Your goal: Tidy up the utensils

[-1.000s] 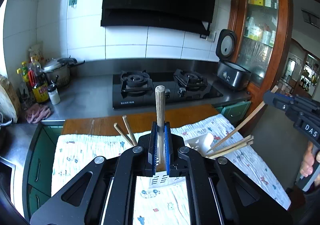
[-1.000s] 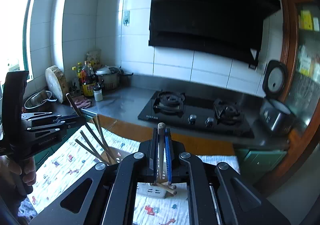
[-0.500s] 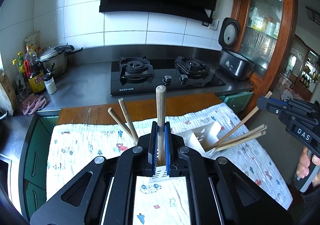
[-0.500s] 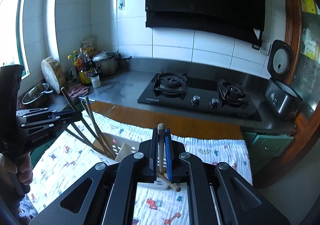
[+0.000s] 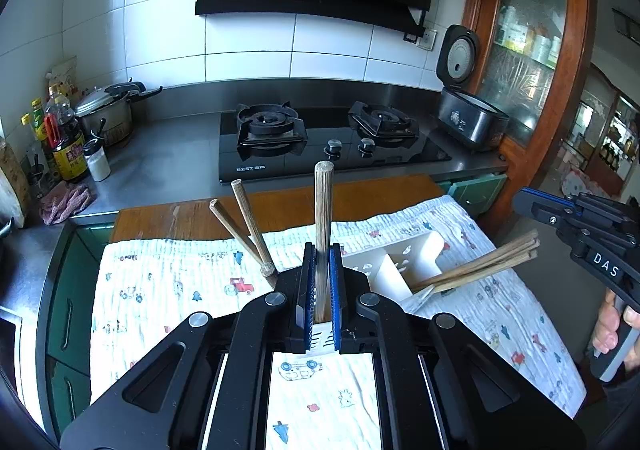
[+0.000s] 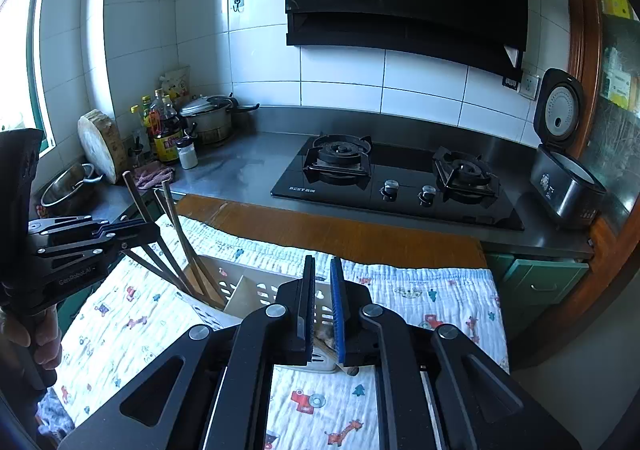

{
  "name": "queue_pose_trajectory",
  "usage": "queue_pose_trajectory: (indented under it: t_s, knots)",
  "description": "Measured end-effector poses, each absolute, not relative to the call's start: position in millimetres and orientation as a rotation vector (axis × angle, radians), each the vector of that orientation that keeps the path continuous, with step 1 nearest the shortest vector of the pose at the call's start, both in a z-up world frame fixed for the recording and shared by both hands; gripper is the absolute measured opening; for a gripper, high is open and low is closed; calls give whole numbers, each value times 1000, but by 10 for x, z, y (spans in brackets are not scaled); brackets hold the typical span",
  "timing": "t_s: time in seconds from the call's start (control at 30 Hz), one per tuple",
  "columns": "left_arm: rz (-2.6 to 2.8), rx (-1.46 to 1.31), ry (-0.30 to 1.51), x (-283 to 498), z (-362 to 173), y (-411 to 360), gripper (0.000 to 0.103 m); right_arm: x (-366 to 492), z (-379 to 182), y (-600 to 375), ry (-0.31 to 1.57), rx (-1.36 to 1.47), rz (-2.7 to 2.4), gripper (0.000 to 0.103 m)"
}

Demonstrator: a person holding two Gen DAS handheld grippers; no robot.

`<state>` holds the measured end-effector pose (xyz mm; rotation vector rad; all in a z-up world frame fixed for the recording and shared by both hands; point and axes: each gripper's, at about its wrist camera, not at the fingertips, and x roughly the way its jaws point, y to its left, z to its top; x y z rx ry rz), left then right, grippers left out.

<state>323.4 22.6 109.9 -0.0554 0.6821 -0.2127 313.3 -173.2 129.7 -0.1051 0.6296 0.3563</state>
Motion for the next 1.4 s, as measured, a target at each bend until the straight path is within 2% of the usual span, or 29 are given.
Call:
queue_pose_trajectory:
  t_s: [0.17,0.27,0.43,0.53,0.77,0.87,0.93,1.13,1.4]
  knots:
    - [-211,-50,672,3195,1127,234,8,3103,1354,-1732,612,-104,354,9]
    - [-210,-51,662,3157,1171,236,10,3061,1395,-1741,599,-104,351,16]
    - [-203,-60,634,3004,1265,279,27,2928,1477,-1788,571,-99,343,26]
    - [-197,-66,606,2837,1345,298,38,2812,1514,-1835,548,-99,331,35]
    - [-178,-51,548,2391,1439,252,58,2473,1501,-1939,530,-73,324,56]
    - [-182,-52,534,2203,1428,225,65,2323,1440,-1985,532,-58,331,62]
    - [-180,-57,528,2073,1394,209,76,2228,1386,-2019,537,-46,339,69]
    - [-148,-29,512,1725,1247,145,93,1891,1217,-2067,534,-45,342,84]
    - [-95,-13,504,1292,1041,155,98,1476,952,-2128,527,-50,318,92]
